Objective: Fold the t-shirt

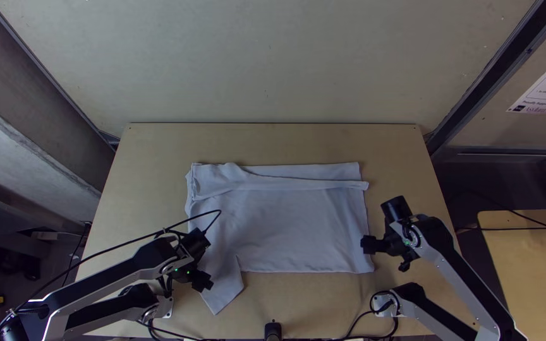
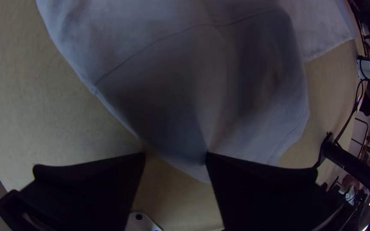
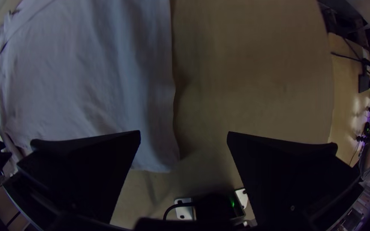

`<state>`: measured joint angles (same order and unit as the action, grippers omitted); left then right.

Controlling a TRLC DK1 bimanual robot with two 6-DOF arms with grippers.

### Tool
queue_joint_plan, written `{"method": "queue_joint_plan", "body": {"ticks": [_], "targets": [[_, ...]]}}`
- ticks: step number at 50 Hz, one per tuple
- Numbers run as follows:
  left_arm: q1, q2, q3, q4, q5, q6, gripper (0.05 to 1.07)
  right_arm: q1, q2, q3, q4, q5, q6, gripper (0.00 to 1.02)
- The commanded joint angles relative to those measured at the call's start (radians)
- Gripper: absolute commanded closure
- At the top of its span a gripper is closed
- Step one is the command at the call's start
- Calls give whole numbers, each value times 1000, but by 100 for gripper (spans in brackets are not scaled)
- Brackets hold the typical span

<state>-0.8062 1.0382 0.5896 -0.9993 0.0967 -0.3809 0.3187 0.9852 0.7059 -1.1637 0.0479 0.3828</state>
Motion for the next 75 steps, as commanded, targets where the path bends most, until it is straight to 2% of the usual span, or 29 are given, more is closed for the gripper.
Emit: {"method": "queue_joint_plan", "body": {"ticks": [1, 6, 18, 24, 27, 32, 40, 48, 49, 53, 54, 63, 75], "targets": [[-22, 8, -28, -2, 0, 14, 82, 5, -11, -65, -2, -48, -30, 10], [-33, 8, -27, 7, 0, 31, 105, 20, -8, -100, -2, -112, -30, 9], [-22, -3, -7, 21, -11, 59, 104, 45, 40, -115, -4, -154, -27, 8], [-8, -15, -5, 21, -23, 65, 104, 43, 99, -118, -2, -164, -24, 11], [-5, -21, -5, 19, -23, 65, 104, 42, 122, -117, -2, -171, -27, 16], [2, -24, -5, 19, -23, 65, 104, 40, 170, -115, -2, -181, -28, 17], [4, -24, -4, 18, -25, 65, 104, 39, 193, -115, 32, -180, -50, 47], [6, -24, -4, 18, -28, 65, 104, 40, 236, -117, 32, -180, -61, 52], [6, -24, -2, 18, -29, 65, 104, 40, 240, -115, 30, -180, -67, 58], [9, -26, -2, 14, -29, 65, 104, 43, 236, -100, 42, -180, -91, 97], [10, -27, -2, 16, -29, 65, 104, 46, 233, -97, 52, -180, -91, 100], [38, -38, 9, 11, -31, 70, 104, 56, 256, -94, 50, -180, -93, 99], [240, -90, 85, 18, -28, 177, 104, 53, 184, 24, 22, -180, -87, 99]]}}
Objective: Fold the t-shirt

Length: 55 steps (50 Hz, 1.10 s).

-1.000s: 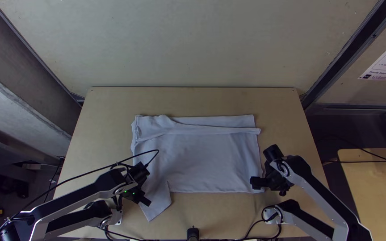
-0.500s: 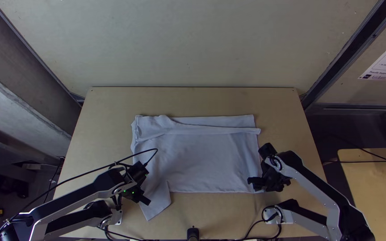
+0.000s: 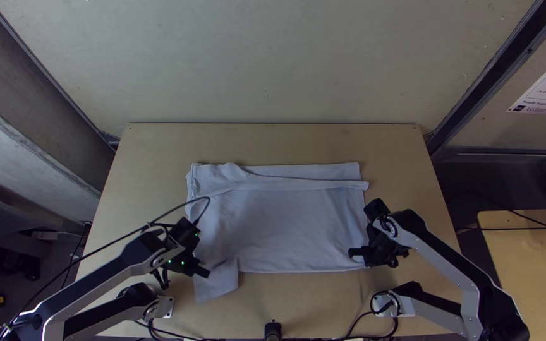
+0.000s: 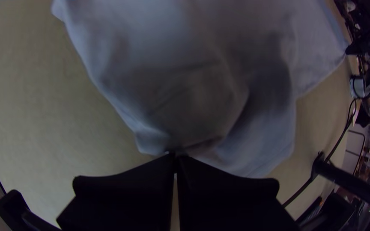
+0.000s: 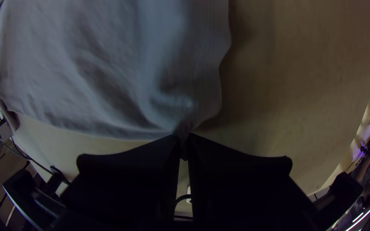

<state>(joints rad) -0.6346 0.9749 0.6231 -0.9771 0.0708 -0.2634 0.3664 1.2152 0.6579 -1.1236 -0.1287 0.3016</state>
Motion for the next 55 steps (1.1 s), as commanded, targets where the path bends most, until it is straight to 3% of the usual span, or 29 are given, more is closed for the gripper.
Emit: {"method": "queue_joint_plan", "body": {"ticks": [1, 20, 34, 55], "targets": [[85, -27, 61, -3, 1, 75, 104, 2, -54, 85, -19, -3, -4, 99], [274, 45, 245, -75, 9, 257, 104, -41, -62, 313, -85, 38, -7, 99], [461, 113, 346, -87, 11, 429, 104, -110, 38, 390, -74, 54, -59, 99], [516, 317, 526, -64, 17, 494, 104, -159, 244, 591, -5, 87, -91, 99]]}}
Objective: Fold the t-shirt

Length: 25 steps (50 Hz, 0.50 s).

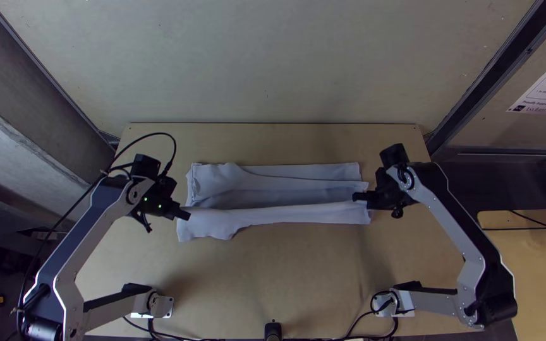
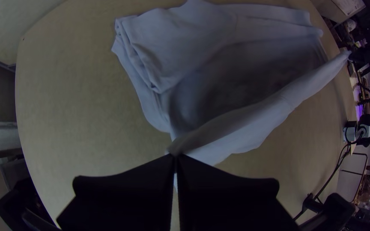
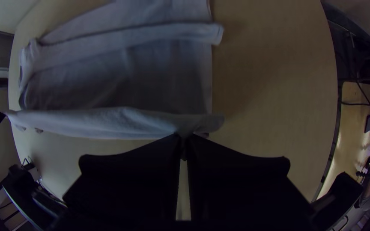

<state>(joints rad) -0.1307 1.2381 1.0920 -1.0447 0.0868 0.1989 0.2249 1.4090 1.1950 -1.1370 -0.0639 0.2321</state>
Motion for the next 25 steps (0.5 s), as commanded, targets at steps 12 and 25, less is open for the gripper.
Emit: {"method": "queue_joint_plan", "body": {"ticks": [12, 25], "targets": [[16, 192, 174, 31, 1, 83, 104, -29, 186, 183, 29, 29, -48, 99], [40, 357, 341, 40, 1, 137, 104, -22, 315, 301, 33, 35, -63, 99]]}}
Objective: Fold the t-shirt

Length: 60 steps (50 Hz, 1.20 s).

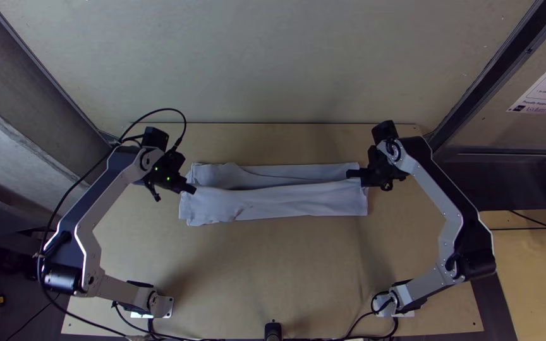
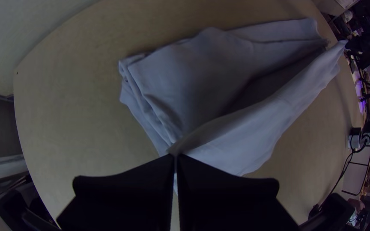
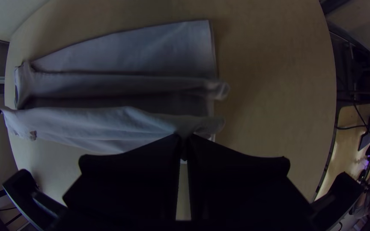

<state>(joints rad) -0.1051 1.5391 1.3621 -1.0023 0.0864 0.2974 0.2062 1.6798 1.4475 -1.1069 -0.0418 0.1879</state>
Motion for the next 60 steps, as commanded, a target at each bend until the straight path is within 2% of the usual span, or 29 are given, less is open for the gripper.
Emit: {"method": "queue_joint_plan", "body": {"ticks": [1, 17, 38, 39, 42, 44, 46, 47, 50, 52, 55, 57, 60], "targets": [[15, 69, 86, -4, 1, 40, 104, -5, 52, 56, 2, 14, -22, 99], [5, 250, 236, 37, 3, 52, 104, -21, 173, 143, 30, 25, -54, 99], [-18, 334, 104, 200, 3, 9, 104, -25, 319, 131, 128, 28, -62, 98], [-16, 335, 97, 208, 1, 8, 104, -25, 324, 128, 130, 34, -64, 97], [-13, 335, 80, 220, 1, 3, 103, -24, 343, 117, 130, 54, -85, 82], [-10, 334, 71, 231, 1, -11, 96, -22, 351, 108, 130, 63, -119, 68], [-8, 334, 65, 231, 3, -18, 77, -21, 357, 103, 131, 89, -143, 52], [-7, 331, 60, 231, 3, -23, 63, -18, 359, 100, 131, 108, -151, 45], [-1, 331, 51, 232, -1, -41, 7, -18, 360, 94, 131, 137, -162, 31], [5, 325, 40, 241, 1, -55, 9, -19, 356, 90, 131, 141, -162, 24], [13, 306, 22, 260, 1, -70, 9, -25, 337, 74, 160, 154, -156, 22], [18, 294, 12, 268, 1, -81, 9, -33, 317, 57, 191, 163, -156, 17], [25, 274, 2, 272, 3, -99, 9, -44, 273, 19, 239, 164, -146, 16]]}}
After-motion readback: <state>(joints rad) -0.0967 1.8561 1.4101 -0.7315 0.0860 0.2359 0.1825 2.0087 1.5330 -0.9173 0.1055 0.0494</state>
